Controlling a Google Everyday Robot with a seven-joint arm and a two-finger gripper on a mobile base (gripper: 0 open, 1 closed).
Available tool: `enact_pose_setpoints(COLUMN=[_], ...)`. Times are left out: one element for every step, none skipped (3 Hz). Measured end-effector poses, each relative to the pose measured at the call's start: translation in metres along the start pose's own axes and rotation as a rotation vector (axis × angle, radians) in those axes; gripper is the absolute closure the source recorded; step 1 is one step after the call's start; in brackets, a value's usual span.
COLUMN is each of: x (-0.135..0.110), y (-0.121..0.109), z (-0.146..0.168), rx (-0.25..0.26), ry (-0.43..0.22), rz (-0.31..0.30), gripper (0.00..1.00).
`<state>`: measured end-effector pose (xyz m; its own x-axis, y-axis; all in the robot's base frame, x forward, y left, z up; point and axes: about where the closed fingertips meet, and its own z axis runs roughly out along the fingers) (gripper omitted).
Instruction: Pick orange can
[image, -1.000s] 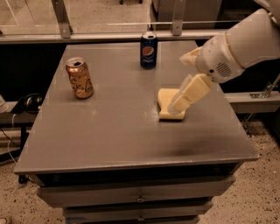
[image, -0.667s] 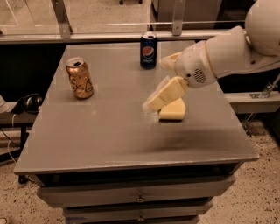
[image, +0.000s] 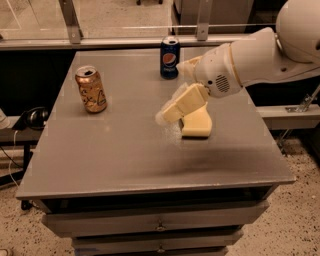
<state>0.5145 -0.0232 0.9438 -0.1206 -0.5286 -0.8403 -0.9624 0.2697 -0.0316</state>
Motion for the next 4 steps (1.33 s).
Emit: enact_pose_setpoints(x=[-0.002,-0.003,-0.013,-0.031], y=[-0.002,-0.003,-0.009,-0.021], z=[0.001,0.026,0.075,0.129], rx=[0.017,0.017,-0.004,-0.032], ry=[-0.020,-0.094,-0.166,-0.244], rz=[-0.003,0.005,-0.003,-0.023], gripper=[0.00,0.00,0.00,0.00])
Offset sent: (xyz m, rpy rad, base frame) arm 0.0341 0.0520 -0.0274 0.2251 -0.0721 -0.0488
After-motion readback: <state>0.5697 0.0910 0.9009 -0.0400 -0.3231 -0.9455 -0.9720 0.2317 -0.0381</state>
